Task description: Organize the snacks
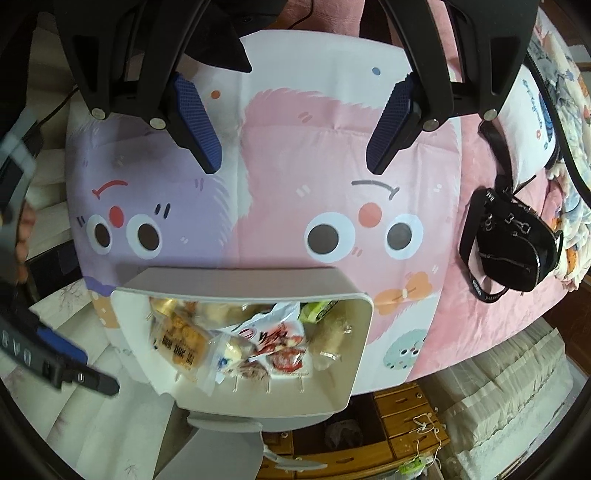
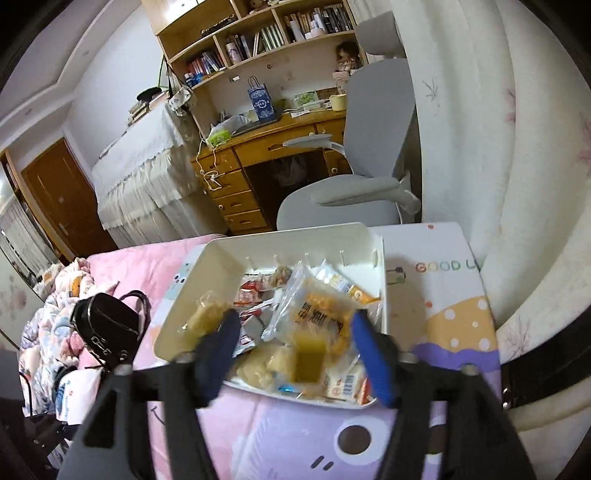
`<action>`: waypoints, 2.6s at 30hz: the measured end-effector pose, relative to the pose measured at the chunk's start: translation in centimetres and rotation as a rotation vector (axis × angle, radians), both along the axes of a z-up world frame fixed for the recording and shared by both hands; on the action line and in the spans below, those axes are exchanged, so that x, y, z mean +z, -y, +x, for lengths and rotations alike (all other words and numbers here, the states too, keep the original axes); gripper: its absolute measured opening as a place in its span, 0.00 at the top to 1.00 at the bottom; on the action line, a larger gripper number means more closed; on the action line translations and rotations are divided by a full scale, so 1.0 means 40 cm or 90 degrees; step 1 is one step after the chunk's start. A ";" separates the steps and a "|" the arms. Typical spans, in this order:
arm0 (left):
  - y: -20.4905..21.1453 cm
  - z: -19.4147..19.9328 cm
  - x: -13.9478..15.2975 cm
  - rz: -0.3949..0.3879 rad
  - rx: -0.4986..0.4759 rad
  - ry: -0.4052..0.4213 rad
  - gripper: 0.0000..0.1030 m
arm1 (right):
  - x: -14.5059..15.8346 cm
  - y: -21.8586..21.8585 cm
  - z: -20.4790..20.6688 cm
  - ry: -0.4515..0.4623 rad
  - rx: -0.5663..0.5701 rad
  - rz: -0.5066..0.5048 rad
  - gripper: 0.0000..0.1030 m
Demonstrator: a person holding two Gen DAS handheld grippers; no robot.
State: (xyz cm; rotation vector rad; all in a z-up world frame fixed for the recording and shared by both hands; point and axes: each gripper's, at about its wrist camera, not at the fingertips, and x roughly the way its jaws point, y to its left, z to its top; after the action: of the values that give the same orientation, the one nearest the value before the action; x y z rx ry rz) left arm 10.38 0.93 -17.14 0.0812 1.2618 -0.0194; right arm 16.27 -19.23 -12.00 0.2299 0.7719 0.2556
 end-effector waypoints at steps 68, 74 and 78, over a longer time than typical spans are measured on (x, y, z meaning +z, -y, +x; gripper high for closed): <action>-0.018 -0.296 0.304 -0.026 -0.027 0.227 0.01 | 0.162 -0.098 -0.576 -0.153 -0.055 -0.082 0.00; -0.015 -0.285 0.307 -0.027 -0.026 0.229 0.01 | 0.160 -0.099 -0.560 -0.157 -0.051 -0.089 0.00; -0.016 -0.285 0.306 -0.027 -0.027 0.229 0.01 | 0.161 -0.102 -0.561 -0.157 -0.053 -0.088 0.00</action>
State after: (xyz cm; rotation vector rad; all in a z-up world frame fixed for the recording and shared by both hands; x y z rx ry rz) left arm -1.02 1.57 -4.89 0.0712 0.9000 -0.0655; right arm -6.19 -15.14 -5.57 0.1644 1.0177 0.0956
